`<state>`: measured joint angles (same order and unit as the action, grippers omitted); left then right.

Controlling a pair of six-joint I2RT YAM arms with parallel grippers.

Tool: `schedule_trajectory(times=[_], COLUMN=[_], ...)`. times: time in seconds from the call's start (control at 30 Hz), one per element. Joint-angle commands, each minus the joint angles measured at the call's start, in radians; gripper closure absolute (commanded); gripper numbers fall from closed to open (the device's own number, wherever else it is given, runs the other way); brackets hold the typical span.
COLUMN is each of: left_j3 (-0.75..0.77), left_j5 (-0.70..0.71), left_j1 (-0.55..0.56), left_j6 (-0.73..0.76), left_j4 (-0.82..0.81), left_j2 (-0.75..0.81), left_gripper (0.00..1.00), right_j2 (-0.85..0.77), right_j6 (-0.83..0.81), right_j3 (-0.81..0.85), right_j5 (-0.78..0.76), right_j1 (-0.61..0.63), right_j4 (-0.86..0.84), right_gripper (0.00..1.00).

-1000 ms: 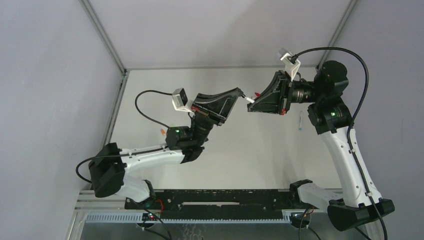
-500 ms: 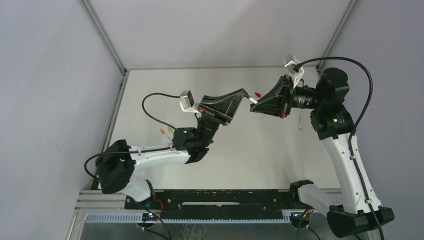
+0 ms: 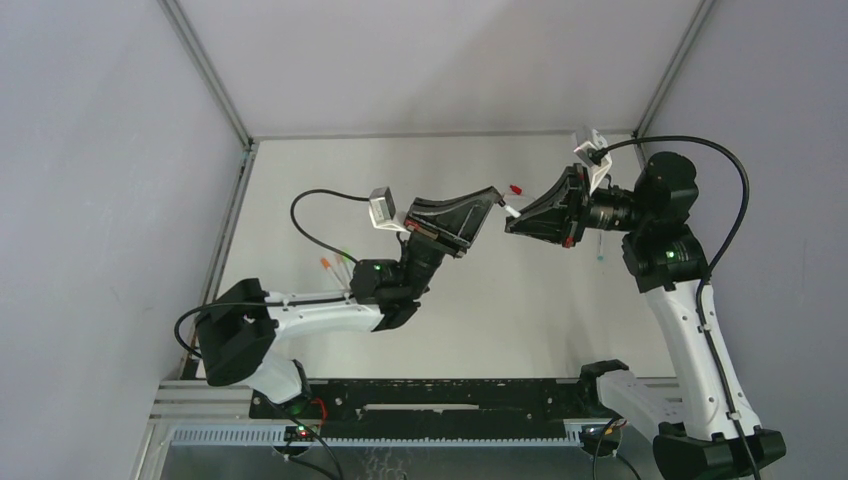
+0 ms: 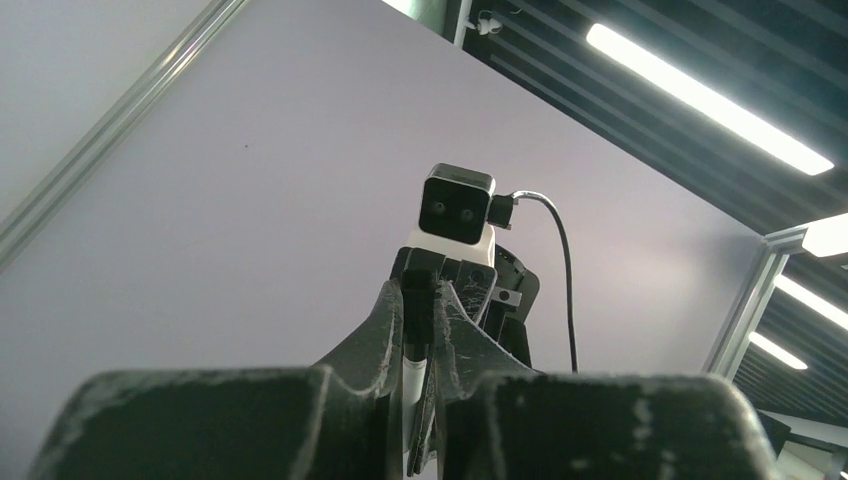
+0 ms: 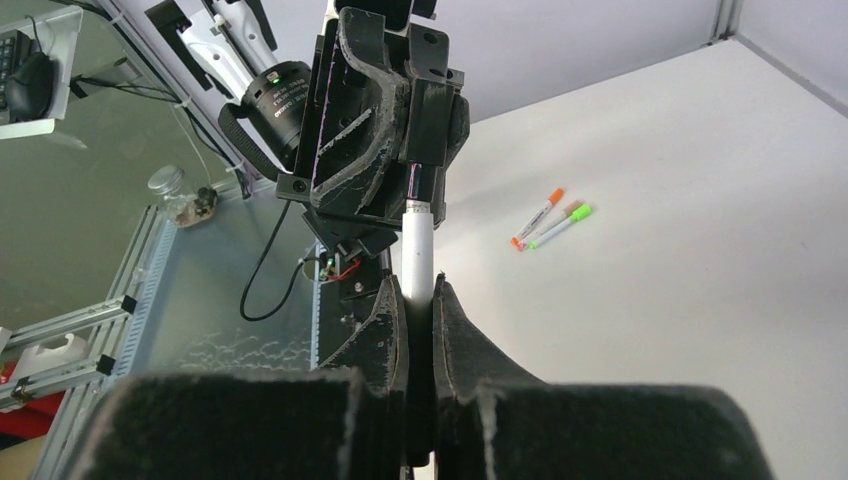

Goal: Insert the pens into the pen caps
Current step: Insert the pen cap onto the pen.

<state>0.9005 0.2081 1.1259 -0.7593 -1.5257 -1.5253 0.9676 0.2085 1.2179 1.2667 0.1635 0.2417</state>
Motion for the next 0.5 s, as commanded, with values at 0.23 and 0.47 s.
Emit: schedule_trajectory(times=[0.23, 0.47], left_j3=[-0.034, -0.043], left_j5=[-0.098, -0.098], left_j1=[0.055, 0.059], left_j6=[0.018, 0.009], left_j4=[0.054, 0.055], left_j2=[-0.008, -0.012], left_gripper=[1.0, 1.0], right_j2=[-0.005, -0.02], right_j6=[-0.042, -0.036], right_j3=[-0.043, -0.081], right_j5=[0.05, 0.059], right_j1=[0.022, 0.022], right_j4=[0.008, -0.011], right_gripper=[1.0, 1.0])
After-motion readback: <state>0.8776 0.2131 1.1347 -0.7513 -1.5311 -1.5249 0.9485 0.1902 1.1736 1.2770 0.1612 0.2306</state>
